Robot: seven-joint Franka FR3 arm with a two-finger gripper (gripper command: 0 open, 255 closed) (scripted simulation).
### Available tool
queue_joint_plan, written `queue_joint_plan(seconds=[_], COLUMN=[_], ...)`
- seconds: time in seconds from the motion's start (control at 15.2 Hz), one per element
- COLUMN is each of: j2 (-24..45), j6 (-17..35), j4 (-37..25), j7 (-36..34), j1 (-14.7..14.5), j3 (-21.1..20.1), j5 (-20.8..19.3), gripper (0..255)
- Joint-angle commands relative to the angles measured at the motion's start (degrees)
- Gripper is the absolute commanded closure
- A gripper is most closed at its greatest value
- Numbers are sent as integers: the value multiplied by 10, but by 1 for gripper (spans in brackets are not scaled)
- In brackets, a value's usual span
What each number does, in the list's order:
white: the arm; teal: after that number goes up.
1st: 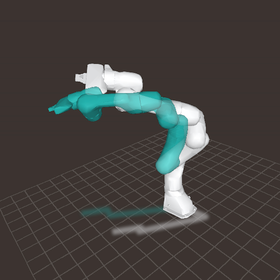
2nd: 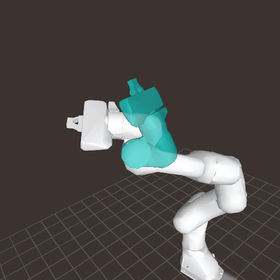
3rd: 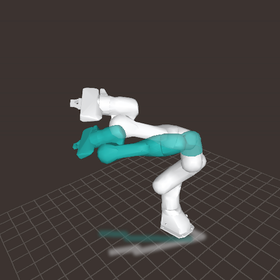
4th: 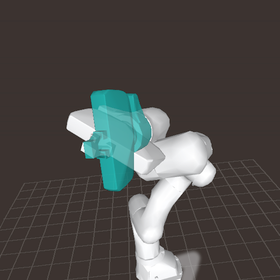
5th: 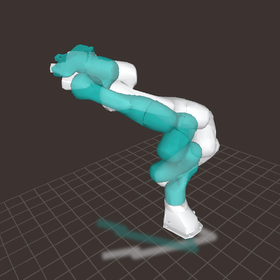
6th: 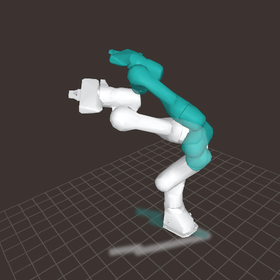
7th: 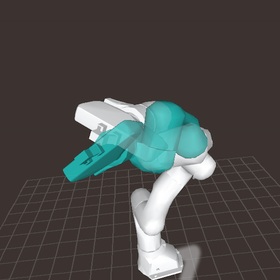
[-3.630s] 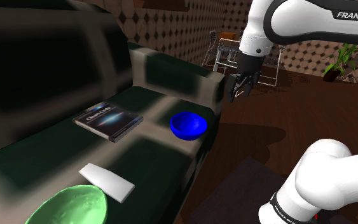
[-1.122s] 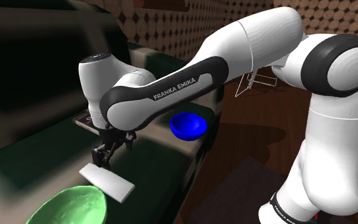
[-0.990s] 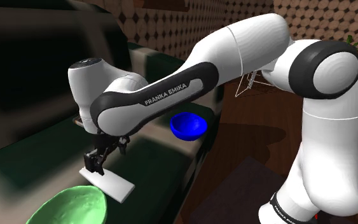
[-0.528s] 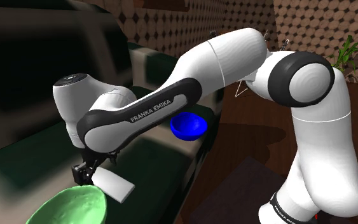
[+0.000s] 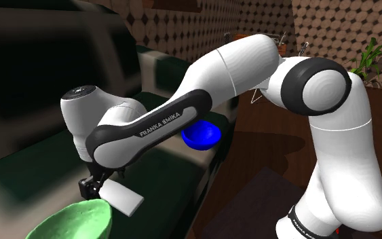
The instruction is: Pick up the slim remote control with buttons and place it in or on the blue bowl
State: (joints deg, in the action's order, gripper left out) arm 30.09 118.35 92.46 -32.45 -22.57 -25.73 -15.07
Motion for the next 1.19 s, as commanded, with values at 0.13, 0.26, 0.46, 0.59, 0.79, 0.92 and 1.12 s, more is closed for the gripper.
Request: queue_joint_plan(seconds=[0.13, 0.26, 0.46, 0.59, 0.79, 0.92, 1.12], j2=[4, 3, 5, 5, 4, -3, -12], j6=[-1, -3, -4, -5, -1, -13, -31], j4=[4, 3, 0, 0, 4, -1, -12], j7=[1, 3, 6, 6, 1, 3, 6], j1=[-3, -2, 0, 0, -3, -2, -1], j3=[-2, -2, -2, -2, -2, -4, -7], j5=[1, 2, 2, 2, 1, 5, 10], gripper=[0, 255, 255, 255, 255, 255, 255])
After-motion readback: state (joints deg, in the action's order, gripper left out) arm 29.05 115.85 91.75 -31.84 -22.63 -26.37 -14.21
